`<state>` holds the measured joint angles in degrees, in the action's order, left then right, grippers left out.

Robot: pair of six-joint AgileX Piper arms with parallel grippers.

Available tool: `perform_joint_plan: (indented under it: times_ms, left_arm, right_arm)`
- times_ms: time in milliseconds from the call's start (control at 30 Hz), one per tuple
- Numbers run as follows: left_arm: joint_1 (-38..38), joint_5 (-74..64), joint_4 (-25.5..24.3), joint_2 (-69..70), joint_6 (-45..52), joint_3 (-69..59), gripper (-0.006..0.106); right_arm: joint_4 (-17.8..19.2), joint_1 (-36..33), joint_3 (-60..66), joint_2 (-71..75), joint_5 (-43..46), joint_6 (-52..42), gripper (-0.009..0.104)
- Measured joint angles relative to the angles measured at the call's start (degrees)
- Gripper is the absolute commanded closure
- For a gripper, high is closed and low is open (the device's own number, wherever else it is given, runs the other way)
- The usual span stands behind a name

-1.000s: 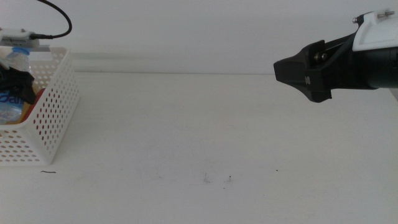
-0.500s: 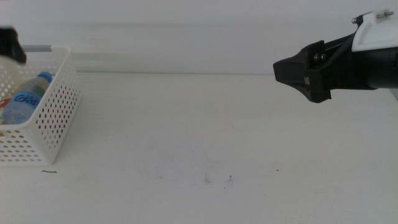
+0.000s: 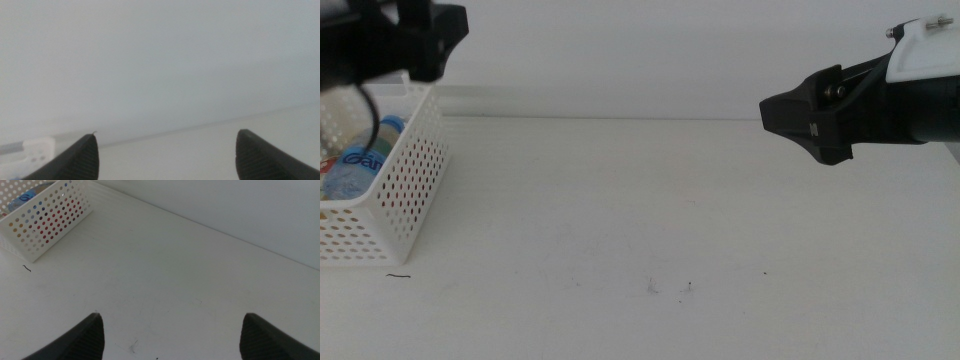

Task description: Use arms to grab the bottles and put them into the dustbin to the left of the table.

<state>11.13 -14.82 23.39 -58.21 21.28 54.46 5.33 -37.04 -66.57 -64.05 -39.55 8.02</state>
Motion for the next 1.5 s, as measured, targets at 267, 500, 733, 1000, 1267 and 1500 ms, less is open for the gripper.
perform_joint_plan:
  times_ms: [267,500,733,1000,1267,1500]
  left_arm:
    - [3.3,6.0,-7.2,13.8,-5.6,-9.8,0.007]
    - [3.6,4.5,-22.6,14.4,-22.4,-9.9,0.007]
    - [3.6,4.5,-23.9,14.4,-23.8,-9.9,0.007]
    - [3.6,4.8,-24.2,14.4,-23.8,-9.9,0.007]
    - [3.5,7.6,-22.9,19.4,-23.8,-16.9,0.007]
    - [-1.2,7.9,-20.7,37.8,-23.8,-38.7,0.007]
  right_arm:
    - [0.0,0.0,0.0,0.0,0.0,0.0,0.005]
    - [0.0,0.0,0.0,0.0,0.0,0.0,0.005]
    - [0.0,0.0,0.0,0.0,0.0,0.0,0.005]
    - [-2.8,0.8,2.6,1.0,0.4,0.0,0.005]
    - [-5.9,15.6,23.1,11.5,15.6,0.0,0.005]
    - [-6.3,30.8,48.2,40.9,33.6,0.1,0.005]
